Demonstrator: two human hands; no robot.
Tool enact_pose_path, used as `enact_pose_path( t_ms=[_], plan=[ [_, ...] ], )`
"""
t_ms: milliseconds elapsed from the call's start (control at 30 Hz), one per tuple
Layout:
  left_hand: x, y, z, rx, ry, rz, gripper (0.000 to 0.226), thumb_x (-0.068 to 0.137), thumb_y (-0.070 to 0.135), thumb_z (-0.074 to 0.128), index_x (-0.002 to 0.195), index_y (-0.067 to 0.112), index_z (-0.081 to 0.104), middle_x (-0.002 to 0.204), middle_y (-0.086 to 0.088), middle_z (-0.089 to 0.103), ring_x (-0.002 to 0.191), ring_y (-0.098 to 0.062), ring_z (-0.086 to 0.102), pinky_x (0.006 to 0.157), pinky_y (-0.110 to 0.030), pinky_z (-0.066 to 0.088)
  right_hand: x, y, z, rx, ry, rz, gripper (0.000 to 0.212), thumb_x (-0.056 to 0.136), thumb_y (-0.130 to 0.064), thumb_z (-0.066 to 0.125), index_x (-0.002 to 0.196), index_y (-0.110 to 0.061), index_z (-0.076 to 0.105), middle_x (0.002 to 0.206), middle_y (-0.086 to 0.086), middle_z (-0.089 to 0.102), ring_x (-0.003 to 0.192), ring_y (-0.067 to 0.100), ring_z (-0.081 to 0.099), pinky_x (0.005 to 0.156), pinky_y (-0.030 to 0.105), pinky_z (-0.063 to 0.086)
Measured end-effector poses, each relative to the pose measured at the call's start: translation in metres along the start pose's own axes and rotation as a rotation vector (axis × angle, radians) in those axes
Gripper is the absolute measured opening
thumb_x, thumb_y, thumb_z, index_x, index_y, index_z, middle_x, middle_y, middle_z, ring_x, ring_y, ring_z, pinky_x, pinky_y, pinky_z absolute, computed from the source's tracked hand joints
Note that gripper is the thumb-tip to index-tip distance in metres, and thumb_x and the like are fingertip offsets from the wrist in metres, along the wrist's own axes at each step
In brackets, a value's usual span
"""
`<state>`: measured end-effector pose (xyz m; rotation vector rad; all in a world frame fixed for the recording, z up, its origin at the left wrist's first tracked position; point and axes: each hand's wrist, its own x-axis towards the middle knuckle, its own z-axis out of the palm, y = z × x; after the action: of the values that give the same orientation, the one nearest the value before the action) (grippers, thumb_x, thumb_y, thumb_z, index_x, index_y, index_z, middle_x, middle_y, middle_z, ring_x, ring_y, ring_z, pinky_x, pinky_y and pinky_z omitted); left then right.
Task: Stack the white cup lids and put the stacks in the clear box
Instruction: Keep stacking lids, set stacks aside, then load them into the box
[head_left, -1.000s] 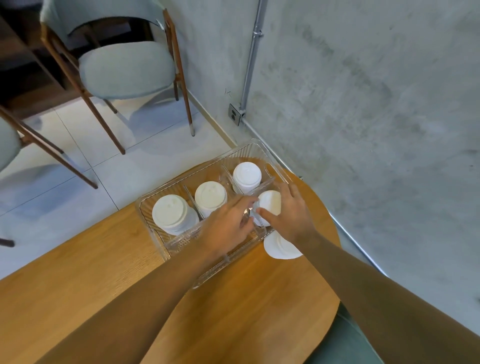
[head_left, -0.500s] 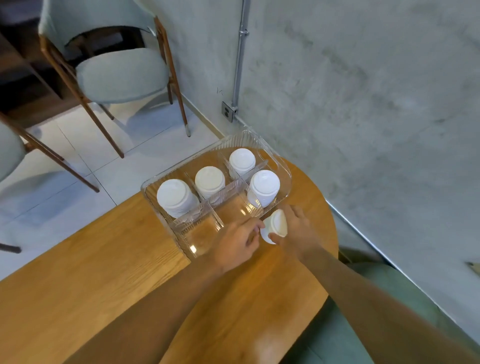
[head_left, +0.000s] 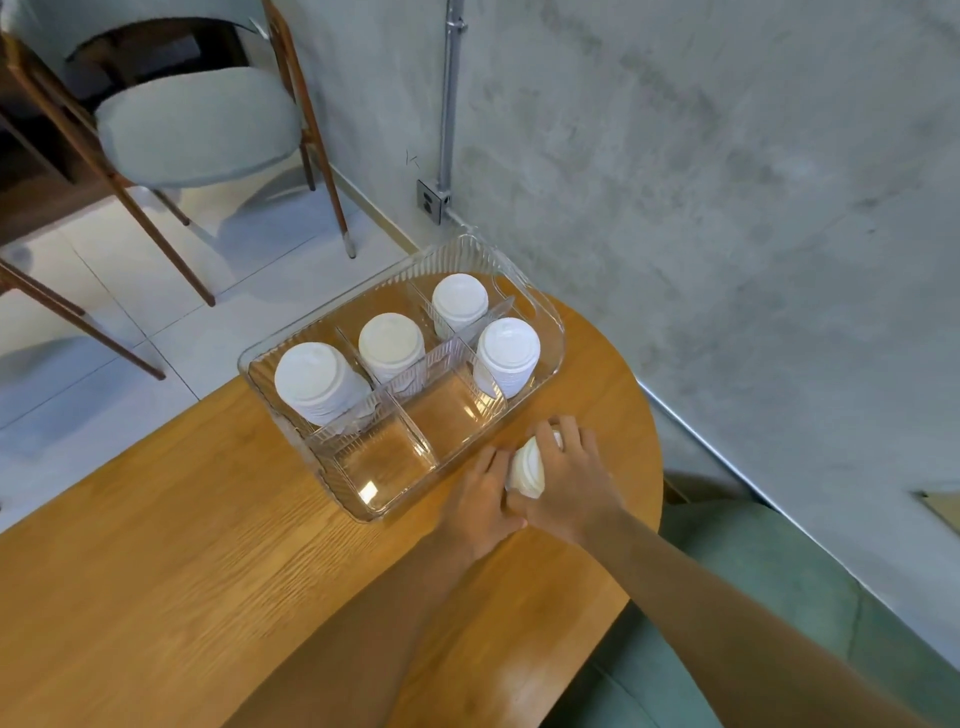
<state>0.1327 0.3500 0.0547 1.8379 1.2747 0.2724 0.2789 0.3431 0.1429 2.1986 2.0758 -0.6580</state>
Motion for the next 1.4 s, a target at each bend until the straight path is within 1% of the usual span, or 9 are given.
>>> enact_pose_path(
  t_ms=[200,367,533,667,767,933,1033,1167,1400],
  plan=[
    [0.019,-0.003,0.014,0.01,0.086,0.033,0.081,0.081,0.033,0.085,0.151,0.023,0.047,0.137,0.006,0.049,0.122,-0.014,0.046,0.096,-0.031,0.051,0.002,0.004,0.015,-0.045,0.082,-0.005,0.076,0.085,-0.052,0.074,0.146,-0.028,0.037,0.15,0.001,0.033,0.131,0.024,0.037,0.092,0.039,0.057],
    [0.025,-0.007,0.017,0.003,0.093,0.051,0.082,0.077,0.035,0.088,0.149,0.024,0.05,0.135,0.006,0.05,0.121,-0.013,0.046,0.09,-0.023,0.045,0.006,0.006,0.019,-0.065,0.058,0.02,0.074,0.09,-0.055,0.07,0.147,-0.024,0.035,0.143,0.001,0.035,0.125,0.022,0.038,0.09,0.033,0.055],
    [0.027,-0.001,0.013,-0.005,0.101,0.078,0.073,0.07,0.038,0.089,0.135,0.021,0.06,0.123,0.005,0.053,0.113,-0.016,0.052,0.084,-0.027,0.048,0.006,0.006,0.013,-0.091,0.017,0.008,0.072,0.09,-0.056,0.069,0.145,-0.022,0.037,0.14,0.003,0.035,0.123,0.024,0.04,0.085,0.035,0.056],
    [0.017,0.013,-0.002,0.003,0.118,0.116,0.075,0.064,0.044,0.087,0.13,0.018,0.062,0.117,0.002,0.053,0.106,-0.016,0.053,0.085,-0.034,0.055,-0.001,0.004,-0.009,-0.062,0.013,-0.019,0.071,0.089,-0.056,0.07,0.142,-0.024,0.035,0.139,-0.001,0.034,0.123,0.02,0.037,0.089,0.035,0.055],
    [0.008,0.026,-0.022,0.023,0.197,0.114,0.078,0.063,0.034,0.091,0.132,0.011,0.062,0.123,-0.002,0.054,0.108,-0.02,0.056,0.085,-0.032,0.055,-0.006,-0.008,-0.036,-0.03,0.048,-0.076,0.071,0.086,-0.053,0.074,0.138,-0.024,0.037,0.136,-0.002,0.035,0.121,0.02,0.037,0.089,0.037,0.055],
    [-0.003,0.036,-0.076,0.064,0.28,0.134,0.088,0.059,0.043,0.095,0.134,0.012,0.061,0.127,-0.003,0.056,0.117,-0.023,0.055,0.093,-0.042,0.057,-0.002,-0.044,-0.073,0.013,0.127,-0.155,0.075,0.083,-0.048,0.078,0.143,-0.021,0.042,0.14,0.002,0.038,0.125,0.024,0.038,0.093,0.042,0.054],
    [-0.005,0.033,-0.11,0.139,0.364,0.099,0.094,0.063,0.048,0.094,0.141,0.012,0.057,0.138,-0.008,0.056,0.129,-0.028,0.052,0.102,-0.046,0.054,0.011,-0.067,-0.086,0.04,0.135,-0.211,0.078,0.082,-0.048,0.078,0.145,-0.022,0.039,0.144,0.002,0.035,0.131,0.028,0.036,0.092,0.046,0.056],
    [-0.002,0.023,-0.136,0.165,0.411,0.029,0.099,0.067,0.046,0.095,0.149,0.013,0.052,0.136,-0.013,0.055,0.126,-0.033,0.05,0.103,-0.047,0.05,0.034,-0.086,-0.09,0.075,0.08,-0.239,0.083,0.076,-0.044,0.084,0.143,-0.03,0.037,0.141,-0.001,0.03,0.132,0.027,0.035,0.084,0.045,0.056],
    [0.008,0.006,-0.144,0.129,0.297,-0.019,0.102,0.076,0.044,0.092,0.158,0.028,0.033,0.15,-0.005,0.057,0.133,-0.031,0.057,0.106,-0.051,0.054,0.068,-0.085,-0.074,0.13,-0.012,-0.226,0.089,0.076,-0.036,0.089,0.149,-0.031,0.039,0.145,0.0,0.037,0.135,0.027,0.039,0.103,0.052,0.052]
  ],
)
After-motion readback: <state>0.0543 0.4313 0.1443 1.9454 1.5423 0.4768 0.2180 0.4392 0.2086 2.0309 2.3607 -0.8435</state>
